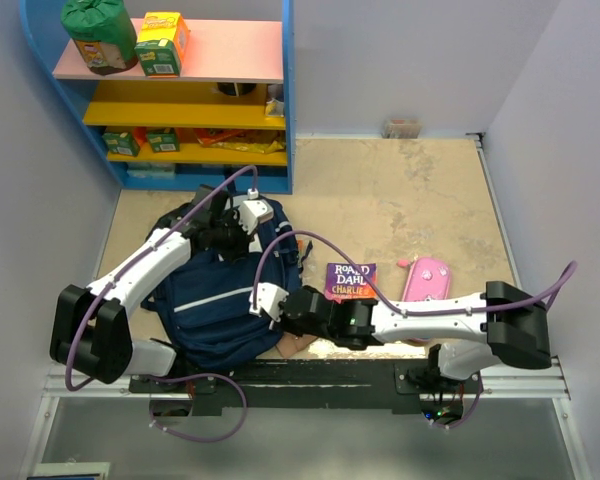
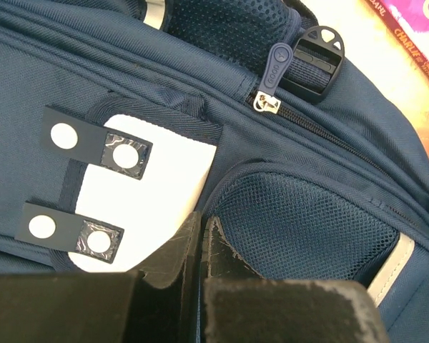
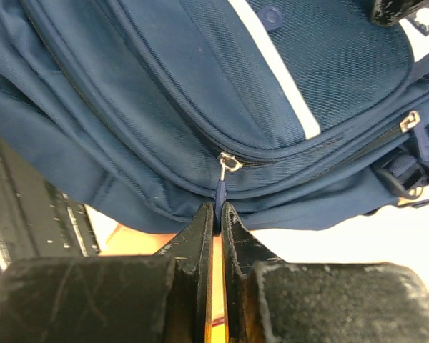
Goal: Pack the student bag
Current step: Unzip the student bag at the center of the board.
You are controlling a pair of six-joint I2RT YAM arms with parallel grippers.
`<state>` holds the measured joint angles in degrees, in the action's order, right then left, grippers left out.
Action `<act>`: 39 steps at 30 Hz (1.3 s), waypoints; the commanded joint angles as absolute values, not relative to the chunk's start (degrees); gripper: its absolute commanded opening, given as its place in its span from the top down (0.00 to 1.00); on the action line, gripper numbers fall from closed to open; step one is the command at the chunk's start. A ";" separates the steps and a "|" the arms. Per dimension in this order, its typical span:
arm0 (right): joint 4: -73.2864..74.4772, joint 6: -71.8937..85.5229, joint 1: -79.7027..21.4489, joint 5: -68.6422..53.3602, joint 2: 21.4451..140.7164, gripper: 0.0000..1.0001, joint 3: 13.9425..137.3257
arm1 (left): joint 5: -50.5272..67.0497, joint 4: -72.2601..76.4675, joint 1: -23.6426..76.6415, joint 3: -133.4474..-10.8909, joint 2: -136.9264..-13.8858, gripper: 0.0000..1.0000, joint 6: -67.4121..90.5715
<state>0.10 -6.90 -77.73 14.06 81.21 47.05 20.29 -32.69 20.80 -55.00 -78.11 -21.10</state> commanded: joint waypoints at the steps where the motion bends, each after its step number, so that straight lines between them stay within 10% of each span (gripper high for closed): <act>1: -1.22 -0.54 -81.38 9.93 81.29 1.00 50.27 | 19.59 -24.08 20.48 -56.78 -78.40 1.00 -17.93; 39: -21.27 1.85 -86.75 16.08 110.73 0.98 75.84 | 25.58 -22.41 24.96 -70.75 -85.78 1.00 -4.92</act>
<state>-14.15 1.32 -85.17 20.10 108.47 69.71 22.76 -32.29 23.44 -65.45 -86.56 -8.27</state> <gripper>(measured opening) 0.051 0.028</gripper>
